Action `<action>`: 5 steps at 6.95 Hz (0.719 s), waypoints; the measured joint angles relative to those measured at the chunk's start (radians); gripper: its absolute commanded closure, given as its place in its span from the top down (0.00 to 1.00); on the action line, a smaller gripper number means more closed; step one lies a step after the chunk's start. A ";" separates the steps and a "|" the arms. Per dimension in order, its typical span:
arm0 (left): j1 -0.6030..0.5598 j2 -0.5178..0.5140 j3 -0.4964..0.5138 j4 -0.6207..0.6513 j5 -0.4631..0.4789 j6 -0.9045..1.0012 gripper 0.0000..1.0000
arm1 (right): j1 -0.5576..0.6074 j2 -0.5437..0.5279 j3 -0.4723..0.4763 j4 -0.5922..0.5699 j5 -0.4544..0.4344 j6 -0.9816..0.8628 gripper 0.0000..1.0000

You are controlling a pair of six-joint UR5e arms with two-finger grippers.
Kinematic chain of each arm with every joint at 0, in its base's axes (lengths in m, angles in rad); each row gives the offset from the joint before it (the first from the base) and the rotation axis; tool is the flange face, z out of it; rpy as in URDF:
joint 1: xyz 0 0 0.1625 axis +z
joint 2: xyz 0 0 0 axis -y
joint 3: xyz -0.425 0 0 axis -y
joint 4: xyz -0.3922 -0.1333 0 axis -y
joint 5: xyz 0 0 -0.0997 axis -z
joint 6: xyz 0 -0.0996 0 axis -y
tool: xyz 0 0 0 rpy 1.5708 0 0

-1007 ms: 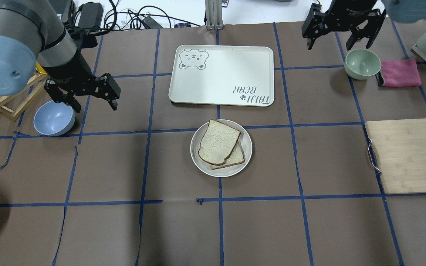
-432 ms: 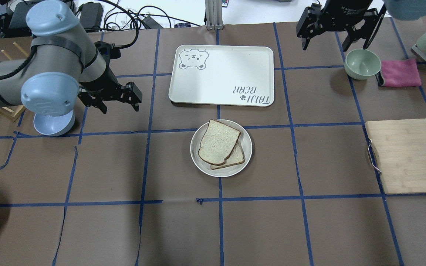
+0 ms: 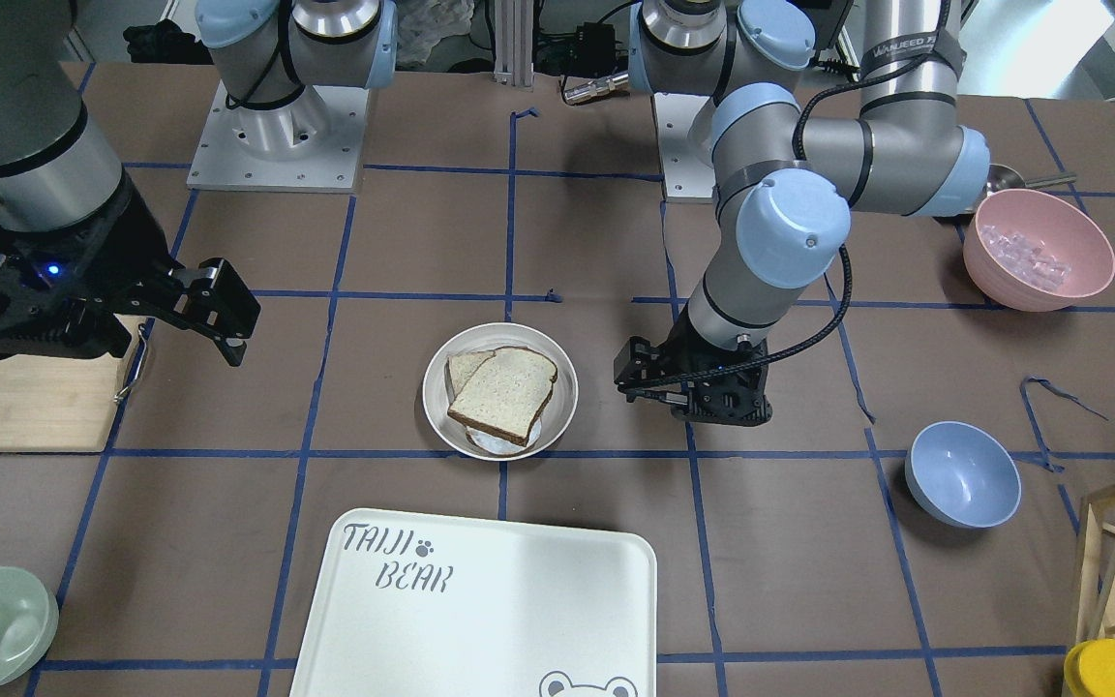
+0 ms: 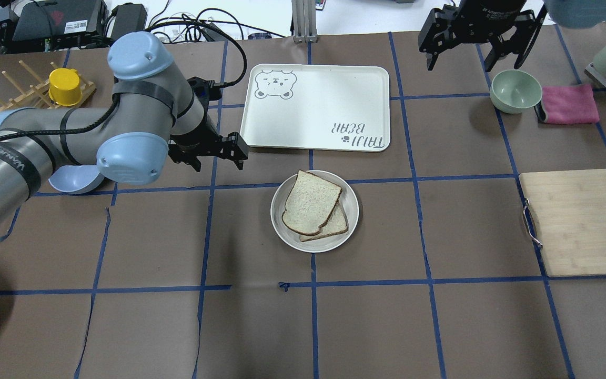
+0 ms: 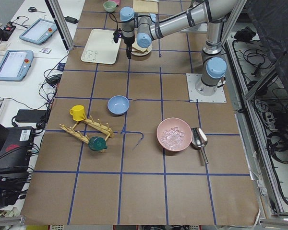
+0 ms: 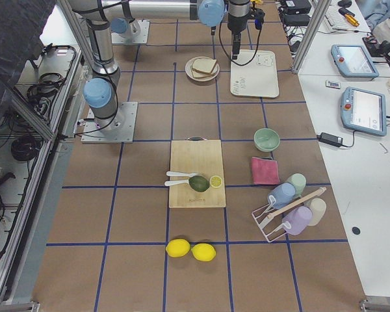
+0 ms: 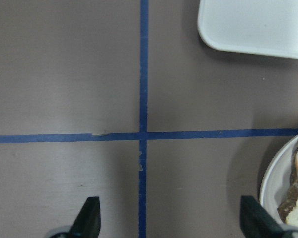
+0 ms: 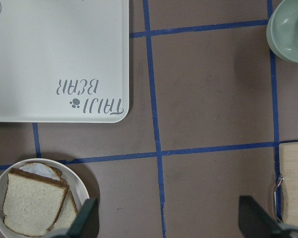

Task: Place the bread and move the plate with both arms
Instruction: 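Reach the left gripper toward the plate rim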

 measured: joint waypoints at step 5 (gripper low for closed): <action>-0.078 -0.110 -0.049 0.144 -0.051 0.022 0.50 | 0.000 0.001 0.003 -0.005 -0.006 0.000 1.00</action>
